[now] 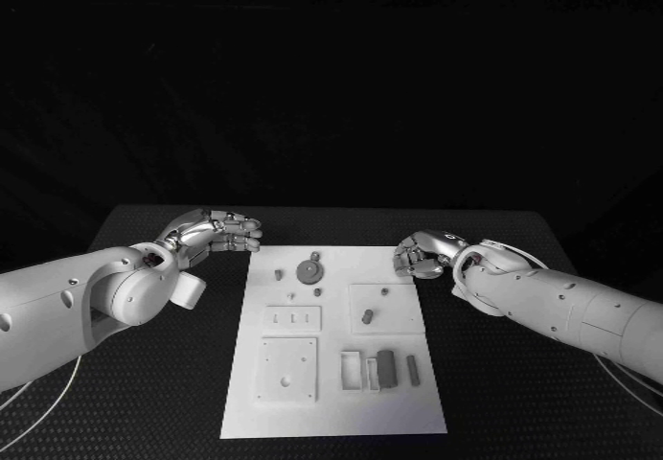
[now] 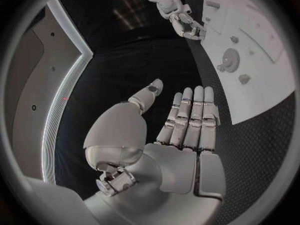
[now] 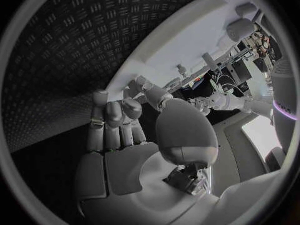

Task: Assemble the parts on the task board

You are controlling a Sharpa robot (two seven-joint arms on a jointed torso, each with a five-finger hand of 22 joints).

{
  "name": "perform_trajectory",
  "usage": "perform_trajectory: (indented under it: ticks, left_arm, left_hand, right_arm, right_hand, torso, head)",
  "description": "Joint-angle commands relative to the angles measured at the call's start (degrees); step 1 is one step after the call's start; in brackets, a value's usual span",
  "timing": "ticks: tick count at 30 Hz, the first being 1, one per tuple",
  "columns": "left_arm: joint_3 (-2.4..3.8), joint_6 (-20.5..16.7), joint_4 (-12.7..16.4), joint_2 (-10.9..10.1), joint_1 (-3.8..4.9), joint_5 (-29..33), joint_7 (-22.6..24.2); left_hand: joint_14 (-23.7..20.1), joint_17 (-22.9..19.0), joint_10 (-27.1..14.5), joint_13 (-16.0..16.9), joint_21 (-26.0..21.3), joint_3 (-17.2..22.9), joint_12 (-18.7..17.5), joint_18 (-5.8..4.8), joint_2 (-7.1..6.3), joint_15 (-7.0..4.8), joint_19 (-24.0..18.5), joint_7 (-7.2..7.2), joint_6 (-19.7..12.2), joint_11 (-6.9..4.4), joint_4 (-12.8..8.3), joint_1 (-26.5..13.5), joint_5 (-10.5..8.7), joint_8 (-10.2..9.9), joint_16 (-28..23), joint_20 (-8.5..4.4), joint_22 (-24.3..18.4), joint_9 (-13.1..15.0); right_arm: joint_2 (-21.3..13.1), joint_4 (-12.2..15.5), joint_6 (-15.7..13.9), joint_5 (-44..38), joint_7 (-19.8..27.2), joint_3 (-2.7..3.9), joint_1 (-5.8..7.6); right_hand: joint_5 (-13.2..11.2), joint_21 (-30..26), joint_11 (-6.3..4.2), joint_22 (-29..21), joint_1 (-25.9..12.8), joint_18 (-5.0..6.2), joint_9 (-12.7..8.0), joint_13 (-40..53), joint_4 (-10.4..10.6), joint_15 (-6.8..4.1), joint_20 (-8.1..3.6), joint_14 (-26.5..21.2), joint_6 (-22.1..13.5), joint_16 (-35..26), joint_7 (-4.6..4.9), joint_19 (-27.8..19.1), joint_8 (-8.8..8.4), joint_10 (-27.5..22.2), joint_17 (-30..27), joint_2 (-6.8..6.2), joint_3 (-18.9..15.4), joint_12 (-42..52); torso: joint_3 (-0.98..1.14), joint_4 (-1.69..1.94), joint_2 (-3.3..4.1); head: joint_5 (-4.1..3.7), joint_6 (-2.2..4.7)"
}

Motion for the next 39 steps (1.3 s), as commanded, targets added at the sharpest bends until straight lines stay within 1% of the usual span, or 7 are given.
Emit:
perform_trajectory:
  ticks: [1, 13, 20, 22, 24, 32, 39]
  left_arm:
    - [0.06, 0.84, 0.08, 0.02, 0.03, 0.22, 0.43]
    - [0.06, -0.01, 0.35, -0.11, 0.07, -0.96, -0.32]
    - [0.11, -1.42, 1.04, -0.19, 0.3, 0.36, -3.23]
    - [0.4, -1.62, 1.84, 0.04, 0.36, 5.61, -4.87]
    - [1.87, -1.67, 2.6, 0.22, 0.39, 5.73, -6.91]
    - [2.02, -2.25, 0.55, 2.29, 2.55, -1.92, -12.52]
    - [1.87, -7.16, 2.72, 2.87, 3.69, -10.5, -19.2]
  left_hand:
    - [-0.22, 0.07, -0.14, -0.07, -0.4, -0.11, -0.35, 0.66, 0.2, 0.24, -0.22, 1.3, -0.31, 0.36, -0.19, -0.43, 0.07, -0.1, -0.28, 0.2, 0.07, -0.09]
    - [0.26, 0.26, 0.24, 0.02, -0.28, -0.09, -0.2, 0.77, 0.51, 0.09, 0.15, 1.15, 0.07, 0.21, -0.13, -0.39, 0.05, 0.14, -0.1, 0.09, 0.22, 0.0]
    - [5.65, 2.76, 5.31, 1.86, 2.13, -0.32, 2.55, 1.48, 2.0, -2.4, 5.09, 0.52, 1.56, -2.13, 0.42, -1.62, 0.0, 0.82, 3.03, -1.83, 1.53, 0.16]
    - [6.0, 3.13, 5.68, 2.15, 2.23, -0.81, 2.74, 1.4, 1.77, -2.58, 5.43, 0.34, 2.01, -2.31, 0.62, -2.5, -0.04, 1.02, 3.23, -2.06, 1.63, 0.2]
    - [5.86, 3.44, 5.51, 2.32, 2.07, -2.65, 2.62, 1.21, 1.34, -2.58, 5.34, 0.39, 1.84, -2.28, 1.16, -5.06, -0.1, 0.86, 3.13, -2.24, 1.62, 0.1]
    - [9.48, 5.76, 9.28, 4.1, 3.4, -3.52, 4.2, 1.45, 1.42, -4.44, 8.77, -1.35, 5.83, -4.12, 0.03, -5.42, -0.09, 2.58, 4.98, -3.8, 2.41, 0.58]
    - [10.82, 7.34, 10.92, 5.15, 3.71, -2.41, 4.35, 1.08, 0.93, -5.15, 10.01, -1.93, 7.5, -4.77, -0.05, -4.44, -0.04, 2.71, 5.48, -4.62, 2.77, 0.3]
  right_arm:
    - [0.04, -0.03, 0.05, -0.54, -0.05, -0.04, -0.14]
    - [-0.7, 1.52, -2.87, 0.91, -1.46, -0.03, -0.12]
    - [-2.14, 4.96, -4.31, 0.64, -4.1, -0.02, 1.95]
    - [-2.45, 6.02, -4.33, 0.64, -4.52, -0.02, 2.3]
    - [-2.68, 7.56, -4.27, 0.78, -5.2, 0.02, 2.86]
    - [-3.67, 14.46, -0.26, 0.16, -9.78, 1.92, 3.93]
    - [-3.81, 20.63, 3.41, 1.03, -19.29, 2.05, 5.04]
  right_hand:
    - [-0.08, 0.41, -0.26, 1.14, 0.06, 0.5, 0.21, -0.02, -0.21, -0.35, -0.31, 0.19, 0.9, 0.33, 0.4, -0.04, 0.36, 0.08, -0.1, 0.62, -0.13, 0.22]
    - [-0.08, 0.77, -0.87, 1.1, 0.01, 0.5, 0.91, -0.04, -0.15, -0.8, -0.48, 0.61, 2.29, 0.59, -0.19, 0.28, 1.06, 0.52, -0.18, 1.26, -0.34, 0.31]
    - [-0.08, 0.87, -0.97, 1.09, 0.28, 0.5, 1.07, -0.01, -0.32, -0.96, -0.6, 0.86, 2.36, 0.69, -0.28, 0.36, 1.08, 0.6, -0.04, 1.9, -0.22, 0.35]
    - [-0.08, 0.93, -1.01, 1.1, 0.46, 0.5, 1.15, 0.01, -0.4, -1.01, -0.67, 1.05, 2.43, 0.76, -0.33, 0.41, 1.12, 0.67, 0.1, 1.94, -0.22, 0.39]
    - [-0.09, 0.98, -1.03, 1.11, 0.43, 0.5, 1.19, 0.02, -0.38, -1.05, -0.69, 1.09, 2.46, 0.78, -0.34, 0.45, 1.12, 0.7, 0.09, 1.83, -0.33, 0.4]
    - [-0.08, 1.07, -1.1, 1.08, 0.17, 0.5, 1.34, 0.01, -0.27, -1.13, -0.74, 1.28, 2.64, 0.82, -0.42, 0.56, 1.19, 0.82, 0.11, 1.76, -0.57, 0.41]
    - [-0.08, 1.09, -1.28, 1.0, -0.46, 0.5, 1.58, 0.0, -0.17, -1.27, -0.75, 1.22, 3.02, 0.71, -0.6, 0.64, 1.32, 0.83, -0.21, 1.38, -0.88, 0.32]
  torso:
    - [-0.02, 0.06, -0.01]
    - [0.02, -0.07, -0.01]
    - [-0.01, -0.44, 0.1]
    - [-0.04, -0.53, 0.07]
    - [-0.11, -0.73, -0.02]
    - [0.04, -1.06, -1.24]
    - [0.01, -1.33, -2.41]
  head:
    - [-0.03, 0.03]
    - [0.07, 0.38]
    - [0.17, 1.14]
    - [0.1, 1.24]
    - [0.22, 1.18]
    - [1.29, 1.36]
    - [2.78, 1.47]
